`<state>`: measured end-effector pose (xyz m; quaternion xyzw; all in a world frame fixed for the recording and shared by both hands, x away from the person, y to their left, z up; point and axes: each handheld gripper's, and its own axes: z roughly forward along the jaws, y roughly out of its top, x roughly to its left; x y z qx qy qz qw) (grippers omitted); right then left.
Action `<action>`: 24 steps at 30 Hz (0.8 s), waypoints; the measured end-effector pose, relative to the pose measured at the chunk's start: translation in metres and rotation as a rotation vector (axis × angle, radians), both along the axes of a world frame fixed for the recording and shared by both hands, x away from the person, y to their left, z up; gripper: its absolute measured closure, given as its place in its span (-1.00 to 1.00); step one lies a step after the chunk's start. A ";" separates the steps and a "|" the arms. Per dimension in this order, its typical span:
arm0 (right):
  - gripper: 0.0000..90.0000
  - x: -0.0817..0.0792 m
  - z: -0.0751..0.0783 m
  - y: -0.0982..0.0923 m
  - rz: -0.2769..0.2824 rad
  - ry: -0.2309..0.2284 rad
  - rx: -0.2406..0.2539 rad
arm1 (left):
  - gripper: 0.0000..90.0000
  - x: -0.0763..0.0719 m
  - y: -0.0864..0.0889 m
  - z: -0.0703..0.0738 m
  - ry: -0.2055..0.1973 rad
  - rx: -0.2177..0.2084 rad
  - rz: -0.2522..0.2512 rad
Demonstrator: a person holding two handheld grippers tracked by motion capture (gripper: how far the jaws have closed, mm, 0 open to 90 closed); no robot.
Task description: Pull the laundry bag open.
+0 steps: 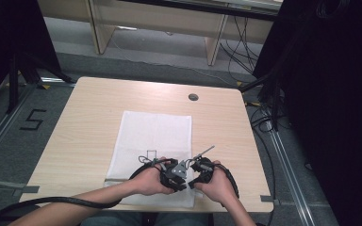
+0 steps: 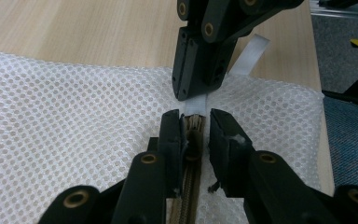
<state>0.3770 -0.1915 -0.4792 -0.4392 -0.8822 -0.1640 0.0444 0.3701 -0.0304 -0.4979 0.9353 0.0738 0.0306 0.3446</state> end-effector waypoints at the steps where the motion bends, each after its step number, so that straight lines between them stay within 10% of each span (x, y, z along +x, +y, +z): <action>1: 1.00 0.000 -0.001 0.000 0.007 -0.007 -0.001 | 0.67 -0.001 0.000 0.001 -0.001 0.006 0.001; 24: 1.00 0.000 0.000 0.000 0.003 0.004 0.001 | 0.82 -0.002 -0.004 0.003 0.004 0.010 -0.005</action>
